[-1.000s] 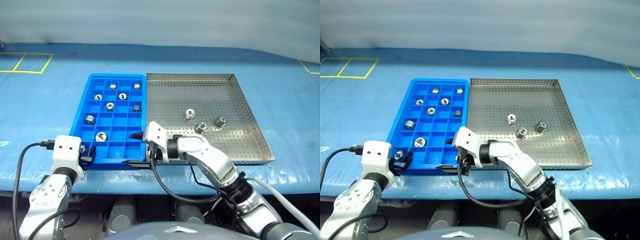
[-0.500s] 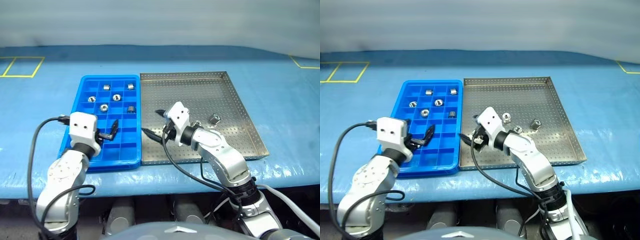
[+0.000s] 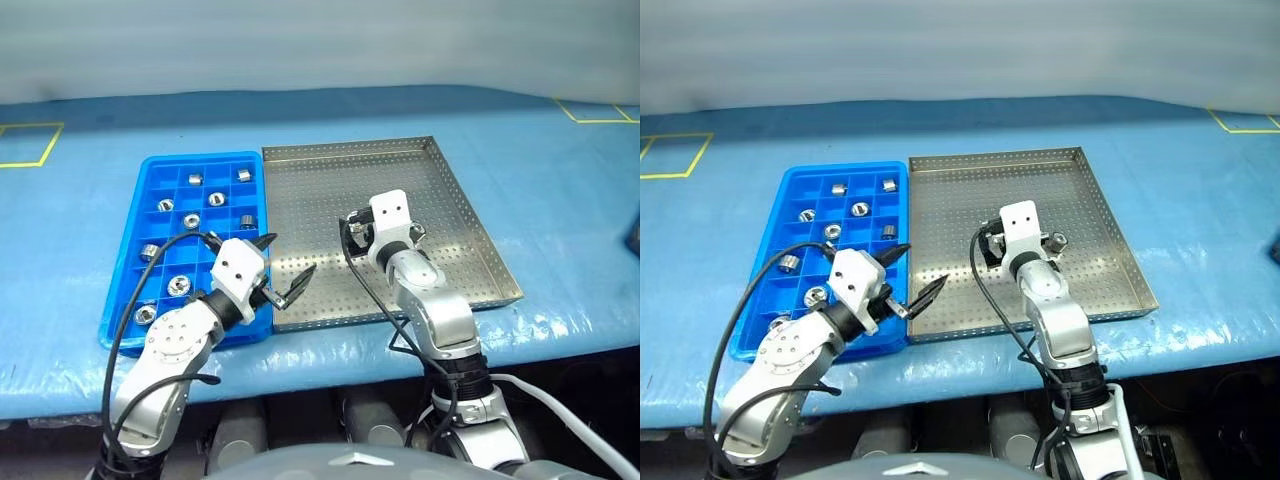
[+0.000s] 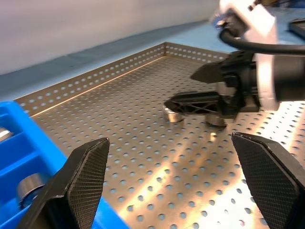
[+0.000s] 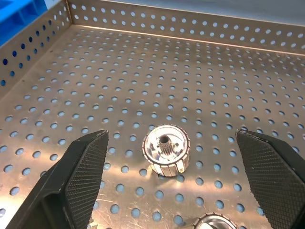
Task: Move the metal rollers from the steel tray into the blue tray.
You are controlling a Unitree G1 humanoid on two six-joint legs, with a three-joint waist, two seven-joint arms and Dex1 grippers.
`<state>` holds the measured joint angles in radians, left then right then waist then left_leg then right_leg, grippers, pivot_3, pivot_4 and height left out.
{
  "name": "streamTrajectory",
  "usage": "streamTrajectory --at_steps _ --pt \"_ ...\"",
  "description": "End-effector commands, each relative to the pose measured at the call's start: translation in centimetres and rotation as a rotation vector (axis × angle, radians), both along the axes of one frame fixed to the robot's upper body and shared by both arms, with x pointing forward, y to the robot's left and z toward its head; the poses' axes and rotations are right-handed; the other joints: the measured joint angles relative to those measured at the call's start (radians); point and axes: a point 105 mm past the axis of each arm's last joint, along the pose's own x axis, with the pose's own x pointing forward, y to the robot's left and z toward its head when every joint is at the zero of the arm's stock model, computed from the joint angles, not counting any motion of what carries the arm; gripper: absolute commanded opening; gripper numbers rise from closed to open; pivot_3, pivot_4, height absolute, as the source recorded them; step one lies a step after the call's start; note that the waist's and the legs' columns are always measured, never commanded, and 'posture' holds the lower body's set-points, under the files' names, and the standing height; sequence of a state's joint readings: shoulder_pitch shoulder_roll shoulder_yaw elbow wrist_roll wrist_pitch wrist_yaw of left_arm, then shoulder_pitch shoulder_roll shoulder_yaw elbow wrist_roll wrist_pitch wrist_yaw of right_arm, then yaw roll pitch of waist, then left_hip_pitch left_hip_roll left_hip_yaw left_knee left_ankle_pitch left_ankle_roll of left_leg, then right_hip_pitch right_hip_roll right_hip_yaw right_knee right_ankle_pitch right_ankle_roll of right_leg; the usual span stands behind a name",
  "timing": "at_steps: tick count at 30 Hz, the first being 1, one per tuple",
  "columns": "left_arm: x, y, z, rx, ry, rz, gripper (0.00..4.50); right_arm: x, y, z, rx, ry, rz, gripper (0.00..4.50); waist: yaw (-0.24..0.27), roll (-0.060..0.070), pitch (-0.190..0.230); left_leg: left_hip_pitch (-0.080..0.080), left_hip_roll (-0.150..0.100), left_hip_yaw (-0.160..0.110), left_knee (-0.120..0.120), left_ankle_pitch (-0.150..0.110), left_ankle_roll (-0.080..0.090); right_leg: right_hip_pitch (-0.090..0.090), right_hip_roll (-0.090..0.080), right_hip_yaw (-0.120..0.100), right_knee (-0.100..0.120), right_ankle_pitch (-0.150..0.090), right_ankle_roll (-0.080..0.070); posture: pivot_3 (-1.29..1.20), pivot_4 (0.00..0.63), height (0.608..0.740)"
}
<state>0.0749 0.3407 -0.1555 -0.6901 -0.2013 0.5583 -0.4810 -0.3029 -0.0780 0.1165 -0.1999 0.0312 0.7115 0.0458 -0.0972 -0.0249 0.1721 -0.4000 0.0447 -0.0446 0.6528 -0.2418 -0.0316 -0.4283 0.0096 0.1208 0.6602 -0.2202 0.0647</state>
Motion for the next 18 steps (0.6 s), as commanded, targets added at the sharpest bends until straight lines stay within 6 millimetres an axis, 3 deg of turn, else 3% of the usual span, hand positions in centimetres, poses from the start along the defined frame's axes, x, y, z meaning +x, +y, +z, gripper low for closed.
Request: streamTrajectory --at_steps 1,10,13,18 --pt "-0.9 -1.0 0.3 -0.035 0.006 -0.067 4.47 -0.5 -0.7 -0.1 0.002 0.007 -0.016 4.50 -0.001 0.000 0.000 0.000 0.000 0.000 0.000 0.000 0.000 0.000 0.000 0.000 0.000 0.000 0.000 -0.05 0.150 0.740" --pt "-1.5 -1.5 -0.4 -0.014 0.035 -0.113 4.47 -1.2 -1.2 -2.5 0.016 0.076 -0.045 4.50 -0.018 0.000 0.000 0.001 0.000 0.000 0.000 0.000 0.000 0.000 0.000 0.000 0.000 0.000 0.000 -0.05 0.150 0.740" --pt "-1.5 -1.5 -0.5 -0.016 0.036 -0.113 4.50 -1.2 -1.1 -3.0 0.035 0.094 -0.039 3.87 -0.023 0.000 0.000 0.000 0.000 0.000 -0.001 0.000 0.000 0.000 0.000 0.001 0.000 0.000 0.000 -0.05 0.150 0.740" --pt "-1.5 -1.4 -0.5 -0.016 0.032 -0.104 4.50 -1.1 -0.9 -2.9 0.051 0.093 -0.026 2.22 -0.023 0.000 0.000 0.000 0.000 0.000 -0.001 0.000 0.000 0.000 0.000 0.001 0.000 0.000 0.000 -0.04 0.150 0.740"
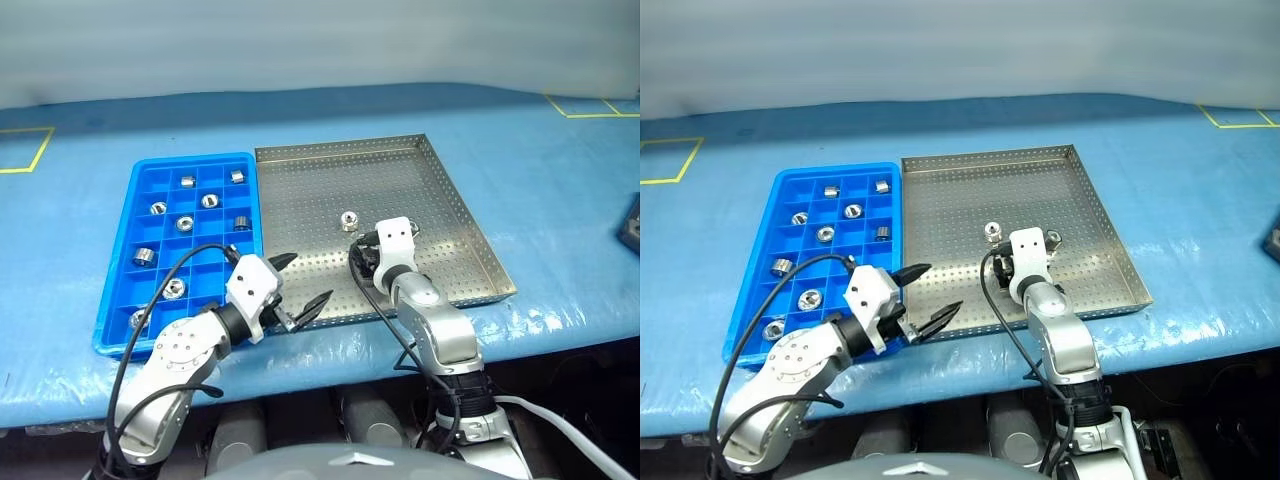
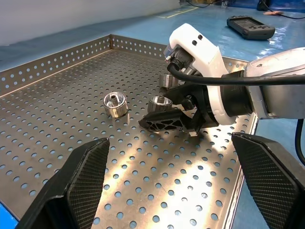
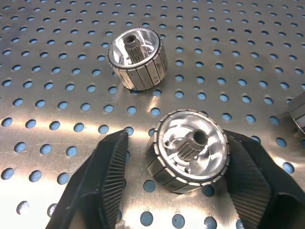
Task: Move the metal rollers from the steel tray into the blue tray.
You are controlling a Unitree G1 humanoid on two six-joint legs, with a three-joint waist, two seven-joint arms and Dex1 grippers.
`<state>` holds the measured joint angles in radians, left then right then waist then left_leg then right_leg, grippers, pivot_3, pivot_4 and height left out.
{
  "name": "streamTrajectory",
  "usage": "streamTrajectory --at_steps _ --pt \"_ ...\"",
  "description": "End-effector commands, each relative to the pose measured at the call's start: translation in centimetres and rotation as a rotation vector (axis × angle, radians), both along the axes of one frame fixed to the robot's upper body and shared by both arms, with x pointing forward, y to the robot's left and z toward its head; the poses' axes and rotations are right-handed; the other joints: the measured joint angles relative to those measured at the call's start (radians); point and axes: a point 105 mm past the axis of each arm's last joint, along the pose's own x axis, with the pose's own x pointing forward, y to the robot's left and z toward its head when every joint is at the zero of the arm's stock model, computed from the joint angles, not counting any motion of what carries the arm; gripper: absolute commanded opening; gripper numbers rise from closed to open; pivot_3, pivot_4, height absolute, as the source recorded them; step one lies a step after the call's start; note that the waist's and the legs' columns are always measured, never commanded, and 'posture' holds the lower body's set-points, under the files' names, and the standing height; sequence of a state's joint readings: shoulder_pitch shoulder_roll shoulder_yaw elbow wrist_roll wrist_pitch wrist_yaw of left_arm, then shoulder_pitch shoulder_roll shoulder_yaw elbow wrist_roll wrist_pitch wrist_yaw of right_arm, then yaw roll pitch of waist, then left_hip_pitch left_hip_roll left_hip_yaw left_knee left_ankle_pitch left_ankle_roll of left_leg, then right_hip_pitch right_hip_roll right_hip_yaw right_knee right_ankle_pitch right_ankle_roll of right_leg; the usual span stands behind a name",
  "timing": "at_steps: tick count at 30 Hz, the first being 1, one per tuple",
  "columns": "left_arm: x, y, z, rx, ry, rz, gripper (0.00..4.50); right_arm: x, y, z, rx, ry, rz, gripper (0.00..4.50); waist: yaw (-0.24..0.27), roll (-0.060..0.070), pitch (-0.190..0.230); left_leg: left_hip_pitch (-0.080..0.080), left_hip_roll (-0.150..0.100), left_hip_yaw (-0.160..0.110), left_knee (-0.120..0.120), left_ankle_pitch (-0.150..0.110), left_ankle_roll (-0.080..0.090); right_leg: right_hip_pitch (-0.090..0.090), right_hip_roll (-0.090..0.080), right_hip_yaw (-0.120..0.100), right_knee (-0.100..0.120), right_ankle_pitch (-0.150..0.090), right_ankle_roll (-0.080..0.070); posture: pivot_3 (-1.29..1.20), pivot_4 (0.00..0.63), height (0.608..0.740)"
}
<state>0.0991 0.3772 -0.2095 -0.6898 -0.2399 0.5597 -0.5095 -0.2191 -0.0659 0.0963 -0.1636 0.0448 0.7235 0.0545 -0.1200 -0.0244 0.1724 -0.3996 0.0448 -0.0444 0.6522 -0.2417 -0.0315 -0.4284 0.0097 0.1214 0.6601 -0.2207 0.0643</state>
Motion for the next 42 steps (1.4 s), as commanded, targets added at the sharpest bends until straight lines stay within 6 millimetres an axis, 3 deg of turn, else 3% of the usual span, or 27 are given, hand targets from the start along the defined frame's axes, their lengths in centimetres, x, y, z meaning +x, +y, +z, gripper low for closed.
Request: streamTrajectory --at_steps 1,4,7,13,22,33,42 --pt "-0.2 -0.2 0.6 -0.018 -0.031 -0.005 4.50 0.3 0.2 1.0 0.030 -0.040 0.007 1.86 0.000 0.000 0.000 0.000 0.000 0.000 0.000 0.000 0.000 0.000 0.000 0.000 0.000 0.000 0.000 -0.04 0.150 0.740" --pt "0.0 0.2 0.7 -0.023 -0.037 0.033 4.50 0.1 0.8 1.3 0.026 -0.045 0.053 1.70 0.000 0.000 0.000 0.000 0.000 0.000 0.000 0.000 0.000 0.000 0.000 0.000 0.000 0.000 0.000 -0.03 0.150 0.740" --pt "0.4 1.1 0.4 -0.004 -0.043 0.096 4.50 -0.6 2.9 2.5 0.020 -0.073 0.189 1.70 0.001 0.000 0.000 0.000 0.000 0.000 0.000 0.000 0.000 0.000 0.000 0.000 0.000 0.000 0.000 -0.02 0.150 0.740" --pt "1.4 3.8 0.9 -0.020 -0.104 0.308 4.50 -1.4 8.4 7.1 0.032 -0.208 0.480 1.70 0.006 0.001 0.000 0.001 0.000 0.000 -0.001 0.000 0.000 0.000 0.001 0.000 0.001 0.000 0.000 0.05 0.150 0.740" --pt "0.7 8.1 2.8 -0.031 -0.199 0.600 4.50 -0.9 15.0 10.2 0.076 -0.291 0.734 1.70 0.082 0.000 0.000 0.000 0.000 -0.001 -0.004 0.000 0.000 -0.001 0.000 -0.002 -0.001 0.000 0.000 0.22 0.150 0.740" --pt "-2.6 10.8 2.2 -0.025 -0.153 0.806 4.50 0.6 19.0 8.5 0.106 -0.235 0.817 1.70 0.167 0.001 0.001 0.000 0.001 -0.001 -0.005 0.000 0.000 -0.001 0.000 -0.003 -0.001 -0.003 -0.004 0.37 0.150 0.740" --pt "-3.4 10.6 1.8 -0.028 -0.133 0.831 4.50 1.7 18.8 5.6 0.091 -0.146 0.785 1.70 0.203 0.001 0.001 0.000 0.001 -0.001 -0.005 0.000 0.000 -0.002 0.000 -0.004 -0.001 -0.003 -0.005 0.39 0.150 0.740"
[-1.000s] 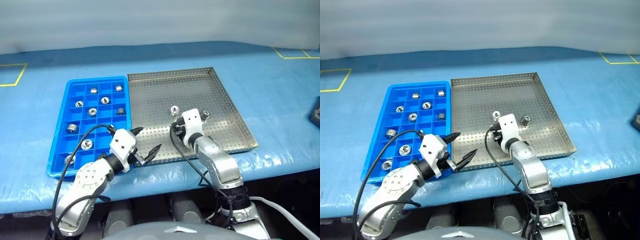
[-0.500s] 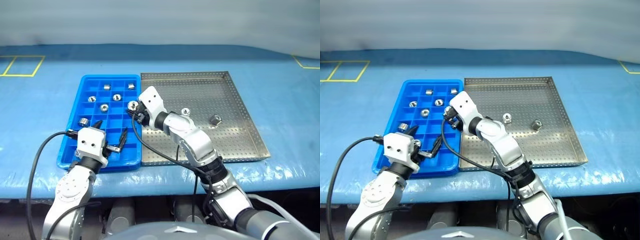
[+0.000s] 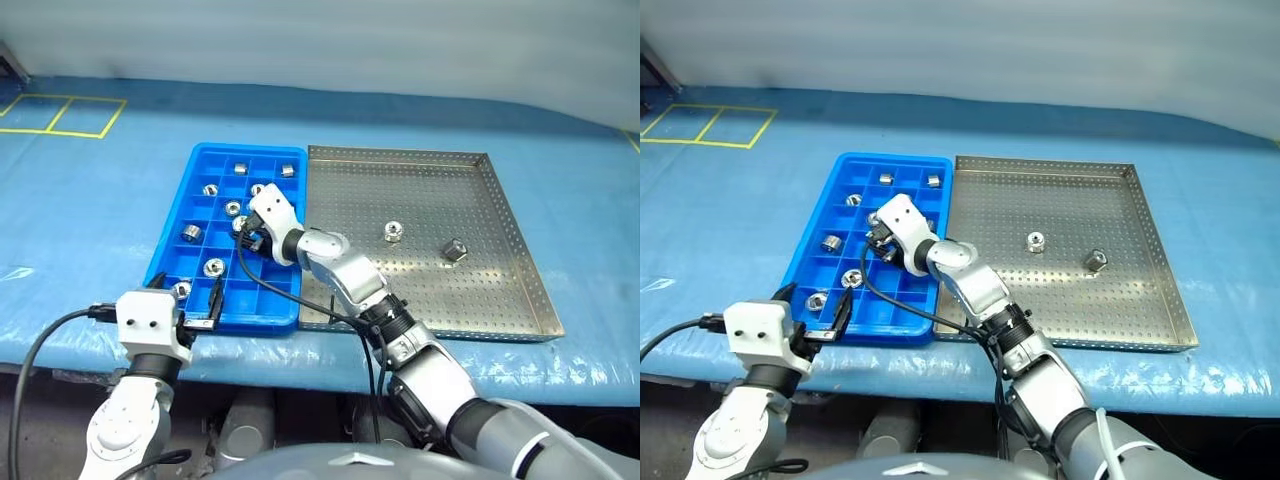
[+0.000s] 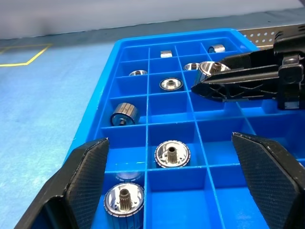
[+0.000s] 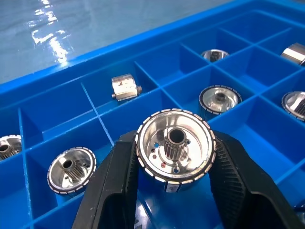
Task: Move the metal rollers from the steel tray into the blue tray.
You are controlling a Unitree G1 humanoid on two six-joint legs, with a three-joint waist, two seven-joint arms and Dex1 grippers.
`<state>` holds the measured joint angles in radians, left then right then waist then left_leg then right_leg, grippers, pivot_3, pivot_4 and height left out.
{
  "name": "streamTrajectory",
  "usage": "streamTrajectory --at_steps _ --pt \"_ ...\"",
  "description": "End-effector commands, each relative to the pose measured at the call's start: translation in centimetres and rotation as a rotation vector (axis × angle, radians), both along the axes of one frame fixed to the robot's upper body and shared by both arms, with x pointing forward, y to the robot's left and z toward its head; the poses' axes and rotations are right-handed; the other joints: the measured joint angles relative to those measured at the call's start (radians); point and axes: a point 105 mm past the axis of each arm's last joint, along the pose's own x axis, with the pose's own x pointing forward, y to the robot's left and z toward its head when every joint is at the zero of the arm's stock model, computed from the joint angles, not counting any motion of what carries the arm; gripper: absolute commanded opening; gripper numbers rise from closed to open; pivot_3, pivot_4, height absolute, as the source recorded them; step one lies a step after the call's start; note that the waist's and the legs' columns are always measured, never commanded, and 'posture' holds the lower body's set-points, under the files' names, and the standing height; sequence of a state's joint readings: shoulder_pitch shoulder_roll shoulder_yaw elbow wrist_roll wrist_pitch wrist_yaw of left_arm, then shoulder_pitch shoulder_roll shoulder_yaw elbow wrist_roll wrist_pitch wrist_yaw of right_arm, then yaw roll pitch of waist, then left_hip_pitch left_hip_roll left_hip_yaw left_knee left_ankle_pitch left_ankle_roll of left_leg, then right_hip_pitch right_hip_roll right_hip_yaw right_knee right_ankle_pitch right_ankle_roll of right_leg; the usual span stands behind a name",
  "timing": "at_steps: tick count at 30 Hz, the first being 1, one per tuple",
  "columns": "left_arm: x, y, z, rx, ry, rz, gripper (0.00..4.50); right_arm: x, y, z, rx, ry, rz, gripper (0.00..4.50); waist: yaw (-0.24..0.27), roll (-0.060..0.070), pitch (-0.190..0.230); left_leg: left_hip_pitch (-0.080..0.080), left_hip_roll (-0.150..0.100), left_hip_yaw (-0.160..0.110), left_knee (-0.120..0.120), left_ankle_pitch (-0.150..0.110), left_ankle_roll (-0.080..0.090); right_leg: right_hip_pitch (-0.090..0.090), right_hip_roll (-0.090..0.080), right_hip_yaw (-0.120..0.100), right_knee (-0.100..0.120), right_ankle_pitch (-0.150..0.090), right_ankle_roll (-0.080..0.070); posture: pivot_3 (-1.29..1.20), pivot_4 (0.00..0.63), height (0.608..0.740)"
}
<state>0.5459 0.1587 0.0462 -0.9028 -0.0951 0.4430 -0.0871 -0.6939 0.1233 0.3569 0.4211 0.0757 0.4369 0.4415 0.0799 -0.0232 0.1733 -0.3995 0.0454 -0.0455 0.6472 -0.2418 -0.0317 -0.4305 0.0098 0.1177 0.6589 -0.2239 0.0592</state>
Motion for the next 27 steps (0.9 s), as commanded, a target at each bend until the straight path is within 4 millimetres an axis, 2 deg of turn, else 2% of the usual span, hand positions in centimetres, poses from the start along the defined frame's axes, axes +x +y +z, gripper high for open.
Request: streamTrajectory --at_steps 1,6,9,14,18,24,27 --pt "-0.1 -0.4 1.6 0.002 -0.071 -0.007 4.50 0.5 0.1 1.3 0.027 -0.044 -0.004 2.05 0.004 0.000 0.000 0.000 0.000 0.000 0.000 0.000 0.000 0.000 0.000 0.000 0.000 0.000 0.000 0.39 0.150 0.740" --pt "0.3 -0.8 1.4 -0.007 -0.067 -0.032 4.50 0.7 -0.7 1.2 0.033 -0.034 -0.030 3.72 0.006 0.000 0.000 0.000 0.000 0.000 0.000 0.000 0.000 0.000 0.000 0.000 0.000 0.000 0.000 0.35 0.150 0.740" --pt "0.8 -1.2 1.3 -0.011 -0.066 -0.072 4.50 0.9 -1.7 2.1 0.076 -0.041 -0.073 4.47 0.007 0.001 0.001 0.000 0.000 0.000 0.000 0.000 0.000 0.000 0.000 0.000 0.000 0.000 0.000 0.31 0.150 0.740" --pt "1.8 -2.0 1.3 -0.020 -0.069 -0.137 4.50 1.5 -4.2 4.2 0.149 -0.083 -0.189 4.47 -0.007 0.001 0.001 -0.001 0.000 0.001 0.000 0.000 0.000 -0.001 0.000 0.000 -0.001 0.000 0.000 0.22 0.150 0.740" --pt "2.9 -3.1 1.2 -0.028 -0.069 -0.218 4.50 2.9 -8.4 5.4 0.164 -0.151 -0.389 4.47 -0.027 0.002 0.001 -0.001 0.000 0.001 0.000 0.000 0.000 -0.001 0.000 0.000 -0.001 0.000 0.000 0.14 0.150 0.740" --pt "4.0 -4.0 1.2 -0.030 -0.069 -0.292 4.50 3.1 -12.7 5.1 0.143 -0.157 -0.551 4.47 -0.080 0.002 0.001 -0.001 0.000 0.001 0.000 0.000 0.000 0.000 -0.001 0.001 -0.001 0.000 0.001 0.07 0.150 0.740" --pt "4.4 -4.4 1.2 -0.030 -0.070 -0.318 4.50 2.8 -14.1 4.6 0.129 -0.151 -0.599 4.47 -0.106 0.002 0.001 -0.001 0.000 0.001 0.000 0.000 0.000 0.000 0.000 0.001 0.000 0.000 0.001 0.05 0.150 0.740"
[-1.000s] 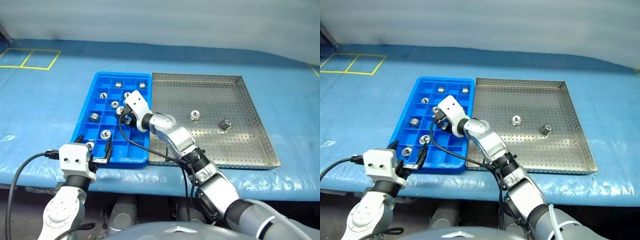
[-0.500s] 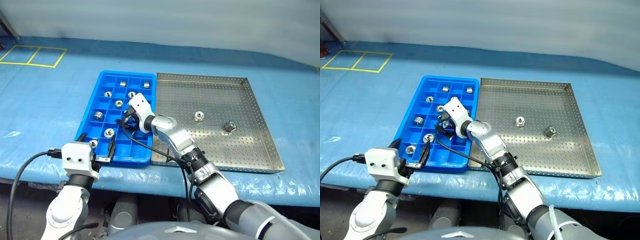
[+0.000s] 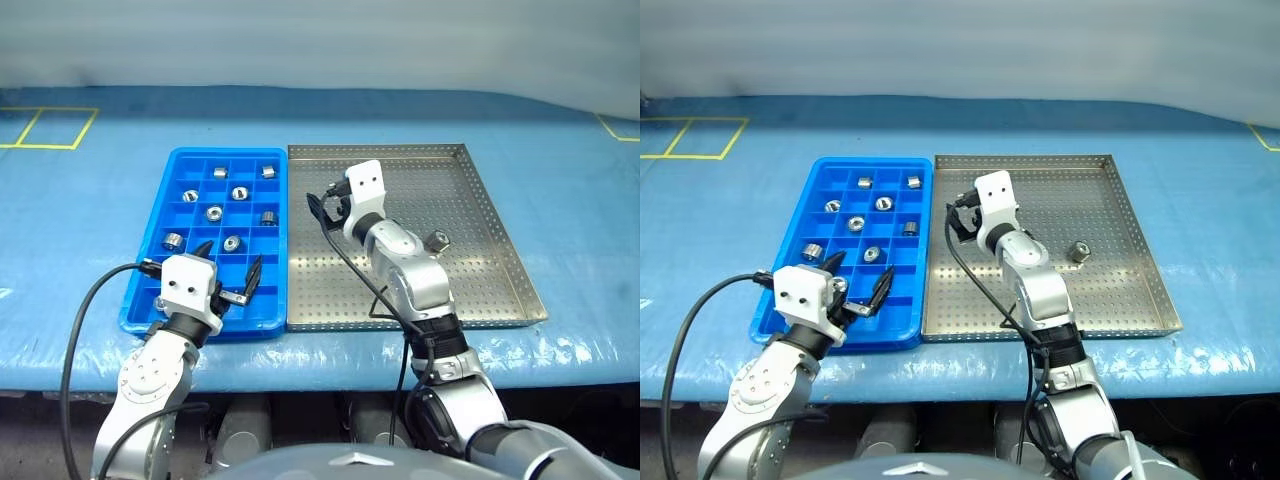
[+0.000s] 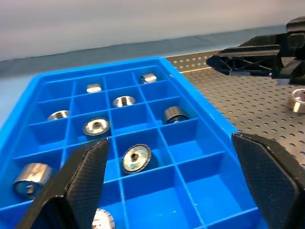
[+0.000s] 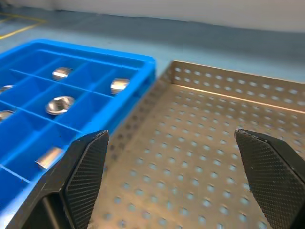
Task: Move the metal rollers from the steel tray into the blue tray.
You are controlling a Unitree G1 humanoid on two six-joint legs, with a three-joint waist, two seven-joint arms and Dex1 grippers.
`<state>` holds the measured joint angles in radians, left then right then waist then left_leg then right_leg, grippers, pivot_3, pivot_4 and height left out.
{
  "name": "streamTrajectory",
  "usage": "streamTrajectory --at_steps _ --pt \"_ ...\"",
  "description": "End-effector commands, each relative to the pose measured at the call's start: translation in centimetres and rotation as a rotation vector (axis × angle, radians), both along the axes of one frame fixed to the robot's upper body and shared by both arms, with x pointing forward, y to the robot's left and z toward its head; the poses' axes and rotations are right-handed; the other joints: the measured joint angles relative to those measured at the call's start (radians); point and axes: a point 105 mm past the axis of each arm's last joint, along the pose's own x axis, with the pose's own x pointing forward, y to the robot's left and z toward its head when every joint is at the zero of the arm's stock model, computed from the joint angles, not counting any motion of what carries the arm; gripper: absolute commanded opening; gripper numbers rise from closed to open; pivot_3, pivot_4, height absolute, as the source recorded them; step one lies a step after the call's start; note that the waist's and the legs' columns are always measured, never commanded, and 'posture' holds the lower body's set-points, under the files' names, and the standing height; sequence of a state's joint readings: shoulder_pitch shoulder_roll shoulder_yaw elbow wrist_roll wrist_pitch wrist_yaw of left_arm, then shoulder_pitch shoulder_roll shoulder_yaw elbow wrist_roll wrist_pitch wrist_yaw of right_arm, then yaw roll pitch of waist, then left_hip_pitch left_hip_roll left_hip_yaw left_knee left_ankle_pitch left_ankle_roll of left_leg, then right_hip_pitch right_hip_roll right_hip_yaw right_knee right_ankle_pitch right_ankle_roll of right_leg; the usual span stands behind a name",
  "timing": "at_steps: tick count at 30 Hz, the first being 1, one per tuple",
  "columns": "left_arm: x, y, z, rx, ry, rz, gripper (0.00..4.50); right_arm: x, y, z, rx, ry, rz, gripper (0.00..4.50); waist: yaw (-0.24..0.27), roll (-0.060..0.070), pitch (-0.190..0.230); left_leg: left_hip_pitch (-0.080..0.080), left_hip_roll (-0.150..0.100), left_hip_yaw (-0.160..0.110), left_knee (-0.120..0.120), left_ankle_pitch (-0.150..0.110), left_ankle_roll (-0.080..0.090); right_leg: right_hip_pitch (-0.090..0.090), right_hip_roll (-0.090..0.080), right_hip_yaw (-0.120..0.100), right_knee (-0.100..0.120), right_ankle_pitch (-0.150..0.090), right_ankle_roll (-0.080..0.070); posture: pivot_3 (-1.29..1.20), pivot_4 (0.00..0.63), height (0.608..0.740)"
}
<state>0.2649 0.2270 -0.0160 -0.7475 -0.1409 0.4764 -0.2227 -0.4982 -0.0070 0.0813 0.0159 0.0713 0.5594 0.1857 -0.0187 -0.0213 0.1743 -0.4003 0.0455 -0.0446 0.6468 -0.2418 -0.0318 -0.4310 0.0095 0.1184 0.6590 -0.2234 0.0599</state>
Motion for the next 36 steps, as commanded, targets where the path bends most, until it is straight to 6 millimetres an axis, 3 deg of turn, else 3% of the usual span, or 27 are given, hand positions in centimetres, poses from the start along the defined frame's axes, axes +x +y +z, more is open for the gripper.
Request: streamTrajectory --at_steps 1,8,15,36 --pt "0.2 -0.7 0.5 -0.014 -0.017 -0.049 4.50 -0.4 -1.3 1.4 0.014 -0.047 -0.051 4.47 -0.016 0.000 0.000 0.000 0.000 0.000 0.000 0.000 0.000 0.000 0.000 0.000 0.000 0.000 0.000 0.04 0.150 0.740" --pt "0.3 -1.1 0.5 -0.013 -0.019 -0.082 4.50 -1.3 -3.5 -0.9 -0.014 0.019 -0.133 4.47 -0.049 0.000 0.000 0.000 0.000 0.000 0.001 0.000 0.000 0.001 0.000 0.001 0.000 0.001 0.001 0.02 0.150 0.740" --pt "0.4 -1.3 0.5 -0.009 -0.019 -0.100 4.50 -1.7 -4.2 -3.1 -0.027 0.086 -0.159 4.47 -0.057 0.000 0.000 0.001 0.000 0.000 0.001 0.000 0.000 0.001 0.000 0.001 0.000 0.001 0.002 0.03 0.150 0.740" --pt "0.3 -1.1 0.3 -0.016 -0.013 -0.088 4.50 -1.6 -3.3 -3.5 -0.033 0.105 -0.120 4.47 -0.050 0.000 0.000 0.001 0.000 0.000 0.001 0.000 0.000 0.001 0.000 0.001 0.000 0.001 0.002 0.05 0.150 0.740"
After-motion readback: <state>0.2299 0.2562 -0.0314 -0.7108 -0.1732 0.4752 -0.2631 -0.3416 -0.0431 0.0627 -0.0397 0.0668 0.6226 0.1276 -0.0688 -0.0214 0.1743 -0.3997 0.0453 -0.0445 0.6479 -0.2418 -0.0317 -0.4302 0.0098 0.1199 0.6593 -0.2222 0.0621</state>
